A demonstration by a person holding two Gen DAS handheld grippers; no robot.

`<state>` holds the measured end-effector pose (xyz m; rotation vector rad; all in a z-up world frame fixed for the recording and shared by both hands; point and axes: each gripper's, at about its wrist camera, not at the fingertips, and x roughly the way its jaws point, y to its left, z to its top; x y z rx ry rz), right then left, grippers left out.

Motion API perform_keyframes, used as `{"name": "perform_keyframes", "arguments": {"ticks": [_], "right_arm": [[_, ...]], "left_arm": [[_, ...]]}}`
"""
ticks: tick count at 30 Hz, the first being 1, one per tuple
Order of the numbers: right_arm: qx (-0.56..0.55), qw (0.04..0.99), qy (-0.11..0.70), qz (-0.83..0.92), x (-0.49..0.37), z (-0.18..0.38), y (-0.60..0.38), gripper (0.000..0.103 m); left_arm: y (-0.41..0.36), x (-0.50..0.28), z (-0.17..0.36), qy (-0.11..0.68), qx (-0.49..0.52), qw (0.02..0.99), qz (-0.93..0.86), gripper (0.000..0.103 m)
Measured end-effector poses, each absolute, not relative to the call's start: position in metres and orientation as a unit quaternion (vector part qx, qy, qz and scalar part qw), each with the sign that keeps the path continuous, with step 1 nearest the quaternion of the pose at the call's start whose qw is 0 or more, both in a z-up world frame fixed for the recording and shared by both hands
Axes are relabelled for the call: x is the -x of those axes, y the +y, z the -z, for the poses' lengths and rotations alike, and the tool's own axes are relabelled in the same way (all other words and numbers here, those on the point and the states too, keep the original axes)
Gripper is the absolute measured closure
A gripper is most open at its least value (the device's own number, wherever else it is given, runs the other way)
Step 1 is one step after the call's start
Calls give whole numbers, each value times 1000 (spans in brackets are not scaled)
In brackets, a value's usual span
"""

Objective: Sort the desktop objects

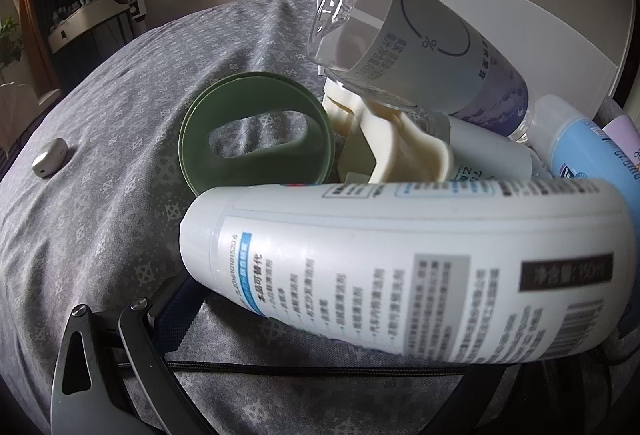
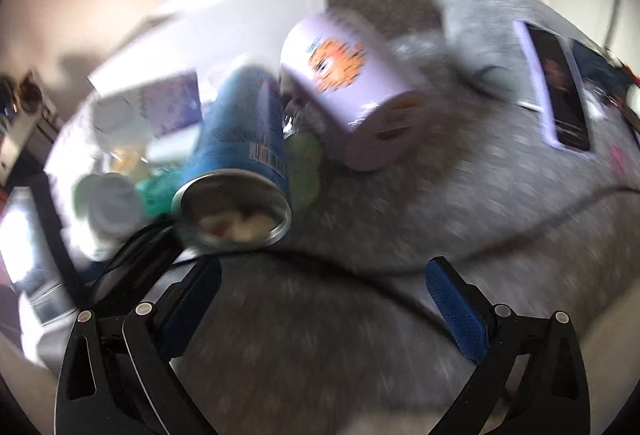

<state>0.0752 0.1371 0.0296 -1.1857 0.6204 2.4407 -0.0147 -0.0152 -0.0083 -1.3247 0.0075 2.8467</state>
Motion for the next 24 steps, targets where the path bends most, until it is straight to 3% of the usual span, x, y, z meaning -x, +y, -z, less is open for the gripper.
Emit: {"name": "perform_keyframes", "arguments": {"ticks": [2, 5, 10, 17, 20, 24], "right_arm": [[387, 183, 200, -881, -96, -54, 131, 0], [340, 225, 100, -908, -95, -95, 143, 0], [391, 201, 9, -898, -35, -111, 159, 0], [512, 139, 21, -848, 46, -44, 209, 6], [517, 105, 113, -842, 53, -16, 230, 7], [504, 82, 159, -845, 51, 6, 237, 6]], "left_arm": [[-18, 16, 8, -1, 421, 4, -907, 0], [-17, 15, 8, 1, 421, 3, -907, 0], [-16, 15, 9, 3, 422, 1, -907, 0], [-16, 14, 9, 4, 422, 1, -907, 0], [-16, 14, 8, 4, 422, 1, -907, 0], [-16, 13, 8, 4, 422, 1, -907, 0]]}}
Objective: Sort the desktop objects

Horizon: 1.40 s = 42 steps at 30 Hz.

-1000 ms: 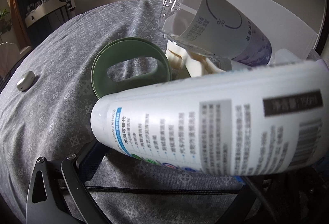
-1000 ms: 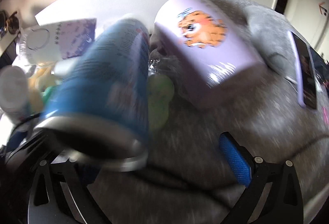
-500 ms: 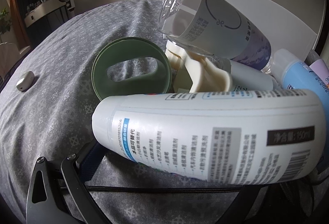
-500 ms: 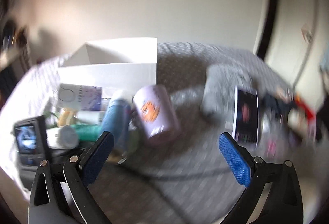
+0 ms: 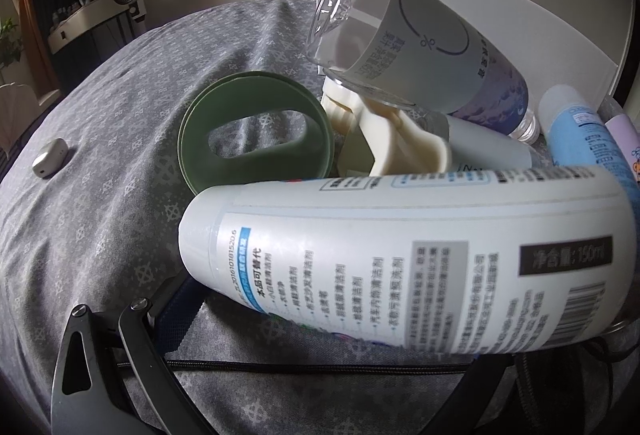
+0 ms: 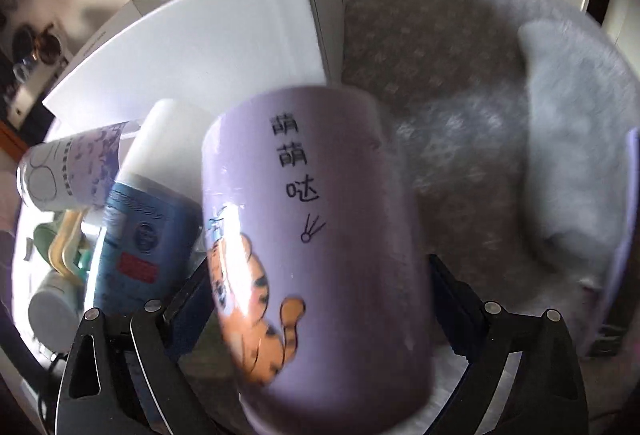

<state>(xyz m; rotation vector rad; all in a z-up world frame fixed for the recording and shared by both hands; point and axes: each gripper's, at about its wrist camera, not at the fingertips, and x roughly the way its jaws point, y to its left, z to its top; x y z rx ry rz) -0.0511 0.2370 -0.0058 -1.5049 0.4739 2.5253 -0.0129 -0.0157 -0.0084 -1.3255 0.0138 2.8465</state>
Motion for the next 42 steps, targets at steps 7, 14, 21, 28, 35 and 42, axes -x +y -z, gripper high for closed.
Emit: {"name": "perform_keyframes", "arguments": {"ticks": [7, 14, 21, 28, 35, 42], "right_arm": [[455, 109, 117, -876, 21, -27, 223, 26], [308, 260, 47, -914, -55, -111, 227, 26], [194, 274, 33, -941, -64, -200, 209, 26], [206, 211, 45, -955, 19, -220, 183, 26], [323, 193, 24, -926, 81, -144, 160, 25], [305, 175, 19, -936, 42, -137, 162, 1]], "left_arm": [[-16, 12, 8, 5, 422, 1, -906, 0], [-15, 12, 8, 5, 422, 1, -906, 0], [-15, 13, 8, 4, 423, 2, -906, 0], [-15, 13, 8, 4, 423, 2, -906, 0], [-14, 12, 7, 4, 423, 2, -906, 0], [-14, 13, 7, 4, 423, 2, -906, 0]]}}
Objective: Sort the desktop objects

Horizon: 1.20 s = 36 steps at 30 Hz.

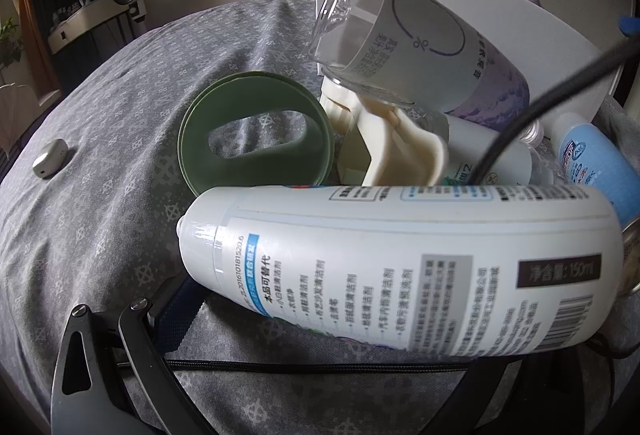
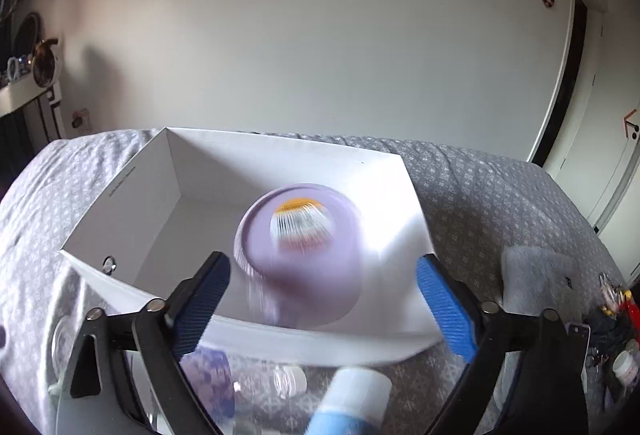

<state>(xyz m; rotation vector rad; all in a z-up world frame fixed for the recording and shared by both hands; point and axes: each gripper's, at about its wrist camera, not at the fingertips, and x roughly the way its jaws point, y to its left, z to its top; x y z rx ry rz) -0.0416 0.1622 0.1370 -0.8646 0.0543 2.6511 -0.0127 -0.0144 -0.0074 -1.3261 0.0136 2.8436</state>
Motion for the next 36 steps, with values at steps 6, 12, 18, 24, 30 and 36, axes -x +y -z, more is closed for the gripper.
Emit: {"name": "perform_keyframes", "arguments": {"ticks": [6, 12, 18, 24, 30, 36], "right_arm": [[347, 110, 182, -913, -12, -115, 220, 0], [420, 75, 204, -881, -24, -84, 210, 0], [489, 67, 188, -849, 21, -47, 172, 4], [511, 54, 279, -811, 33, -15, 188, 43], [437, 37, 349, -828, -22, -50, 212, 53], [351, 26, 304, -886, -16, -130, 216, 53]], "left_arm": [[-14, 13, 7, 5, 423, 2, -906, 0], [-14, 13, 7, 5, 423, 2, -906, 0], [-14, 13, 7, 5, 423, 2, -906, 0], [-15, 13, 7, 5, 423, 2, -906, 0], [-14, 12, 7, 5, 423, 2, -906, 0], [-14, 12, 7, 6, 423, 2, -906, 0]]}}
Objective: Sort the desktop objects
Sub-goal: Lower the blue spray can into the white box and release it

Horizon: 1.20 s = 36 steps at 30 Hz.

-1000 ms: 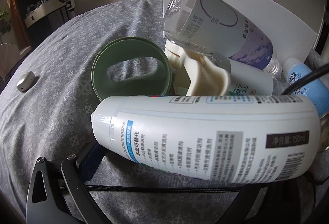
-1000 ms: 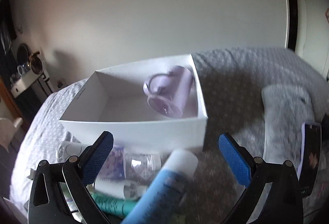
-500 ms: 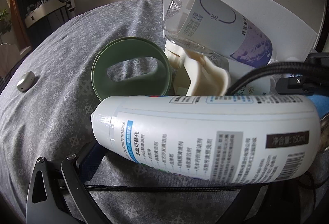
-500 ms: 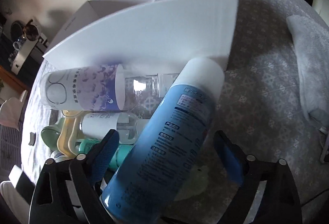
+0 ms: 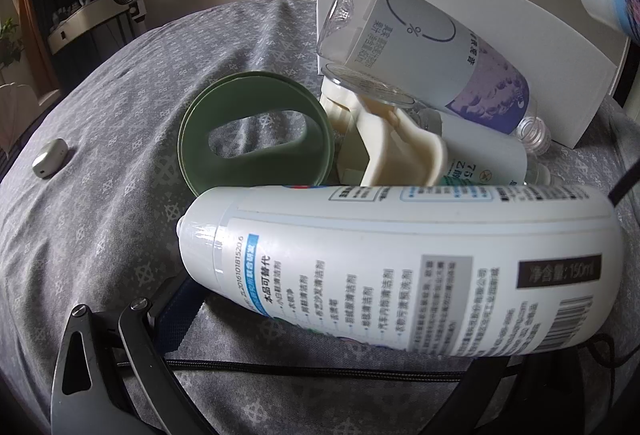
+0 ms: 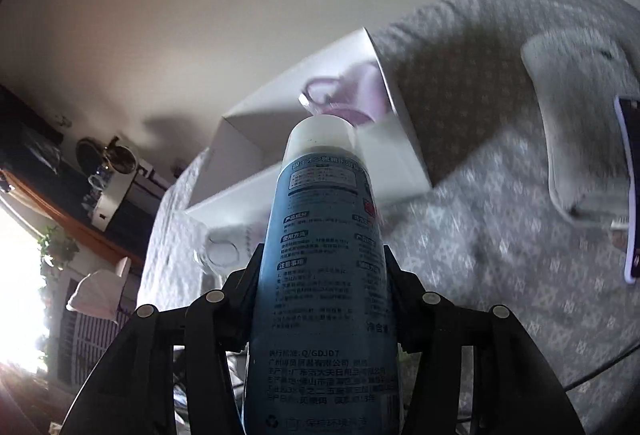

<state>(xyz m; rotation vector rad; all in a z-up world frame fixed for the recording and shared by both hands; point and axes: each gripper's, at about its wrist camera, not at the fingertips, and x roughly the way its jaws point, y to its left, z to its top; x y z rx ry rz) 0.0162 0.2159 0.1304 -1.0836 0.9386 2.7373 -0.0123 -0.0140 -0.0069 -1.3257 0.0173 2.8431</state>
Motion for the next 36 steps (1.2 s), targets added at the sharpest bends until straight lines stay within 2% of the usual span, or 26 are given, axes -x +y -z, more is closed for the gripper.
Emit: {"name": "perform_keyframes", "arguments": {"ticks": [3, 6, 11, 18, 22, 27, 33, 36], "right_arm": [[350, 24, 267, -897, 21, -153, 207, 53], [363, 14, 273, -891, 74, -156, 196, 53], [404, 27, 260, -877, 155, -135, 171, 53], [480, 42, 200, -853, 214, -94, 134, 53], [487, 47, 172, -855, 212, -92, 126, 52], [494, 22, 119, -861, 189, -99, 108, 46], [424, -106, 185, -880, 106, -127, 128, 46], [400, -87, 179, -894, 53, -135, 155, 46]], "left_arm": [[-14, 12, 7, 5, 423, 2, -906, 0], [-14, 12, 7, 5, 423, 2, -906, 0], [-14, 12, 7, 5, 423, 3, -906, 0], [-14, 12, 7, 5, 423, 3, -906, 0], [-13, 12, 6, 6, 423, 3, -906, 0], [-14, 12, 7, 5, 423, 3, -906, 0], [-14, 12, 7, 6, 423, 3, -906, 0], [-14, 12, 7, 6, 423, 3, -906, 0]]}}
